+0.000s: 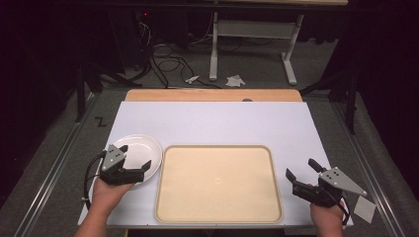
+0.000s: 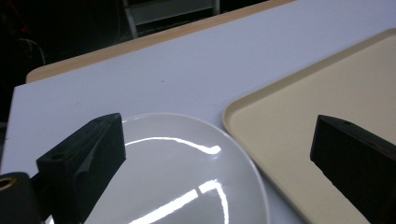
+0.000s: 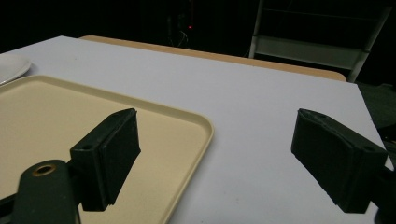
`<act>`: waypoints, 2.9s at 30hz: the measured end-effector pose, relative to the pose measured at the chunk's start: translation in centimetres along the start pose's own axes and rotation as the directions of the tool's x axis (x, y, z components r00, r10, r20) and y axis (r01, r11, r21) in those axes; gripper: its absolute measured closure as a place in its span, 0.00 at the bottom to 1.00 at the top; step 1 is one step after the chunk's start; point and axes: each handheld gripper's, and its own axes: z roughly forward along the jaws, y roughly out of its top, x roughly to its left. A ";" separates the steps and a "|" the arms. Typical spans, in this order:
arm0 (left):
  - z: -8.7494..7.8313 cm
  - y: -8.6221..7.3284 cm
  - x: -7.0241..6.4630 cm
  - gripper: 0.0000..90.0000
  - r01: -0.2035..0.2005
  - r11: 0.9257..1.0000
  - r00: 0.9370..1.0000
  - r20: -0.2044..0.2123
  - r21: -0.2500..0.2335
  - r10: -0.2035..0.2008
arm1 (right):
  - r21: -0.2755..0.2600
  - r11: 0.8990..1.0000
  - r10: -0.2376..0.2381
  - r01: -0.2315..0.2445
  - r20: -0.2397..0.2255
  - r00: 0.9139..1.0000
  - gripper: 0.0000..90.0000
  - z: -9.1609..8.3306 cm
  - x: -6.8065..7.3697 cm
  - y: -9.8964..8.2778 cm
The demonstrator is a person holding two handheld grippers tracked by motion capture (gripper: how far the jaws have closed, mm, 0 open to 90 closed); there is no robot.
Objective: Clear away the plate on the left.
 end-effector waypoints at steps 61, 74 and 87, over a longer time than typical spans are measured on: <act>-0.6 -1.8 -2.8 0.09 -0.474 0.849 0.876 0.029 0.231 0.482 | 0.009 1.000 -0.013 0.013 -0.007 1.000 0.18 0.3 0.3 0.1; -0.2 -2.3 -4.1 0.15 -0.574 0.765 0.813 0.093 0.294 0.574 | 0.002 1.000 -0.016 0.016 -0.009 1.000 0.18 0.3 0.2 0.2; 0.5 -2.8 -5.0 0.21 -0.664 0.652 0.727 0.114 0.365 0.677 | 0.004 1.000 -0.013 0.013 -0.012 1.000 0.18 0.3 0.3 0.2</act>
